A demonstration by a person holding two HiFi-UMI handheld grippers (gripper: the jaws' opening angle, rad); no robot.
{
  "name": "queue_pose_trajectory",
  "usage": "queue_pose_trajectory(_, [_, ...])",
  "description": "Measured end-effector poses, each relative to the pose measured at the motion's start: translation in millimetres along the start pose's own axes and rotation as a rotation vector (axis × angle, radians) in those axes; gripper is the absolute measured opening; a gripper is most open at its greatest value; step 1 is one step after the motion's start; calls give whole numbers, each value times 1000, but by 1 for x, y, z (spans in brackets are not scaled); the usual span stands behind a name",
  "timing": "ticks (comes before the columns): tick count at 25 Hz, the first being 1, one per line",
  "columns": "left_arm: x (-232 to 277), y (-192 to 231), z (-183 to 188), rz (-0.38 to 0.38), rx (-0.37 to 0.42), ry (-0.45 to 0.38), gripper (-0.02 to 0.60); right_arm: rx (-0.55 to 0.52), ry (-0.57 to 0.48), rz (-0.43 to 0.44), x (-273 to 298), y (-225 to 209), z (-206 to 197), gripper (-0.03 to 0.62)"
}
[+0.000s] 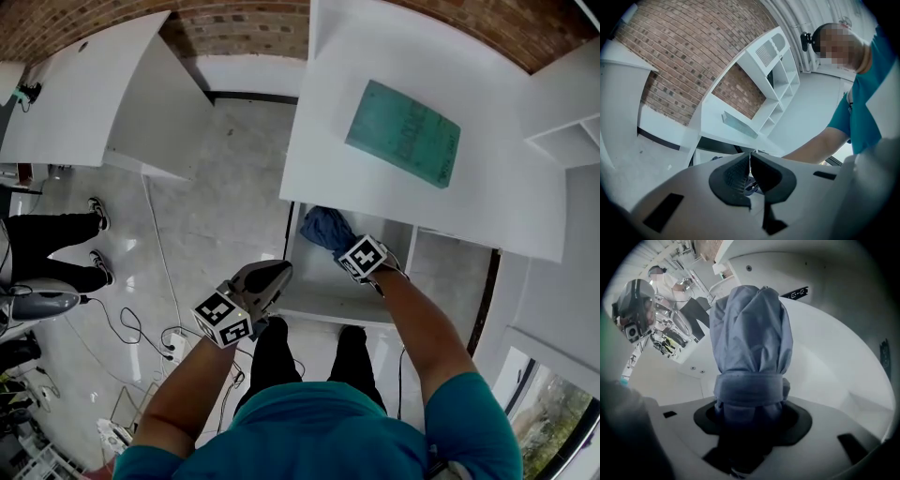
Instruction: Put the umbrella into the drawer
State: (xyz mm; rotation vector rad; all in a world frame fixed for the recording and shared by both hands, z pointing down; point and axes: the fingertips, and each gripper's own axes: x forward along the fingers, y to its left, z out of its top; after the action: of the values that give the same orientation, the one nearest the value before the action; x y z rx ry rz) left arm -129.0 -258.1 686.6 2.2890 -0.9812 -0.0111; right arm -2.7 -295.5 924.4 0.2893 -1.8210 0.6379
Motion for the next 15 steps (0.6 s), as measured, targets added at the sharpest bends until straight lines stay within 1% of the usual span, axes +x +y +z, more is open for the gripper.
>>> queue_pose_trajectory(4, [-2, 5, -7, -3, -6, 6, 21, 9, 15, -28, 16, -5, -2, 247])
queue_pose_trajectory(7, [-3, 7, -10, -8, -6, 8, 21, -5, 22, -47, 20, -9, -1, 247])
queue_pose_trajectory(10, [-5, 10, -13, -8, -10, 9, 21, -16, 21, -50, 20, -11, 1, 249])
queue_pose_trajectory(15, [-7, 11, -15, 1, -21, 3, 21, 13, 22, -43, 23, -8, 3, 270])
